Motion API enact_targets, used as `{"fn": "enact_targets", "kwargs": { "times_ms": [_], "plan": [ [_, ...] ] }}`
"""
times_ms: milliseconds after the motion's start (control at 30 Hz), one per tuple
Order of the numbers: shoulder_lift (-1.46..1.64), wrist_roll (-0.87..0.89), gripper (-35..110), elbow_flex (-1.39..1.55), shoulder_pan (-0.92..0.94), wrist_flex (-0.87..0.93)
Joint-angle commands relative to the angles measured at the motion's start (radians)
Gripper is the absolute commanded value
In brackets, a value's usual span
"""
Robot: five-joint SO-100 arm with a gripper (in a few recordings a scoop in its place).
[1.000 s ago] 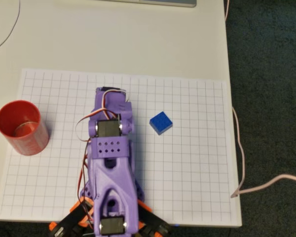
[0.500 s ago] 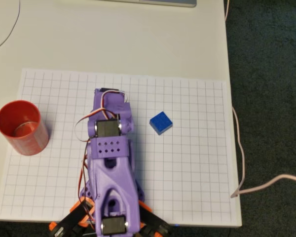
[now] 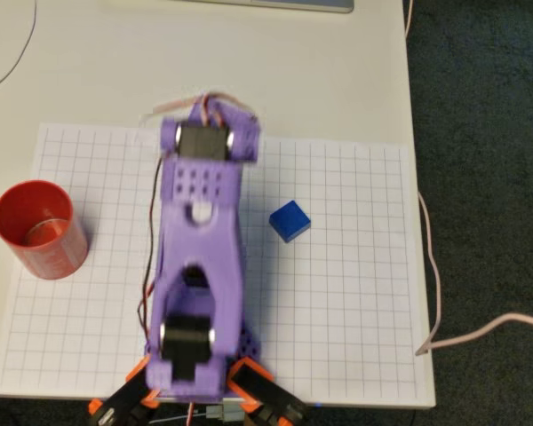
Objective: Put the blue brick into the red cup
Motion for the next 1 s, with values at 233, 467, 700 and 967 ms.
{"fn": "enact_targets", "kwargs": {
  "times_ms": [233,467,700,967],
  "plan": [
    [-0.405,0.216,0,-0.275,0.216,0.098],
    [-0.453,0.179,0,-0.014,0.321,-0.051],
    [-0.405,0.15,0,0.11,0.403,-0.11],
    [-0.411,0.084,4,0.183,0.407,-0.187]
  ]
}}
